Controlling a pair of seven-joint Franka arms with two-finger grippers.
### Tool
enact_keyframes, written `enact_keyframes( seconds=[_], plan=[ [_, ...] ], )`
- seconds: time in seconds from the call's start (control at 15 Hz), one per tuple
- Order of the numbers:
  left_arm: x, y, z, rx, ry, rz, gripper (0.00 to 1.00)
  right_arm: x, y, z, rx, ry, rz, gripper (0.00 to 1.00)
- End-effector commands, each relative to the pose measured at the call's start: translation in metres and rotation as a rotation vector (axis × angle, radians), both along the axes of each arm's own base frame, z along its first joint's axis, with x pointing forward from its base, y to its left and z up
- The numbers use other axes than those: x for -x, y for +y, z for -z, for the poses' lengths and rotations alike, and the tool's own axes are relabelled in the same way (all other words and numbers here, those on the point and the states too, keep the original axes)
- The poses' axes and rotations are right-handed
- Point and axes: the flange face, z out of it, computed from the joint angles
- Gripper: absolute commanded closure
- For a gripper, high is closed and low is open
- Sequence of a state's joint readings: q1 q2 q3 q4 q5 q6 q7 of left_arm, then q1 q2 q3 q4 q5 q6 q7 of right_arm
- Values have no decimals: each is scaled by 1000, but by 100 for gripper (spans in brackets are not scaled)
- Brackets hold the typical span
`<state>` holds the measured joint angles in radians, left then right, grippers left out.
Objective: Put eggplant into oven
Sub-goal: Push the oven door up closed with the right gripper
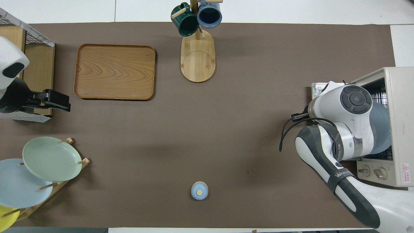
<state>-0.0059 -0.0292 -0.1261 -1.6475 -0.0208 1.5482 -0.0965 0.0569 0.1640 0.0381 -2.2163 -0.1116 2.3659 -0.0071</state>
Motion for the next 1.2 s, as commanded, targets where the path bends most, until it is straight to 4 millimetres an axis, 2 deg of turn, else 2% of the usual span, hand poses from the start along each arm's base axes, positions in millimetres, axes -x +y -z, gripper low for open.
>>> enact_keyframes(
  seconds=[0.0, 0.47, 0.8, 1.0, 1.14],
  plan=[
    [7, 4, -3, 7, -3, -9, 0, 3, -3, -1, 78, 30, -50, 100],
    [7, 4, -3, 7, -3, -9, 0, -2, -5, -7, 240, 8, -166, 100],
    [8, 4, -3, 7, -2, -8, 0, -33, -22, -69, 312, 74, -233, 100],
    [7, 4, -3, 7, -3, -9, 0, -34, -44, -111, 316, 110, -221, 100],
    [7, 4, -3, 7, -3, -9, 0, -28, -60, -128, 272, 111, -224, 100]
  ],
)
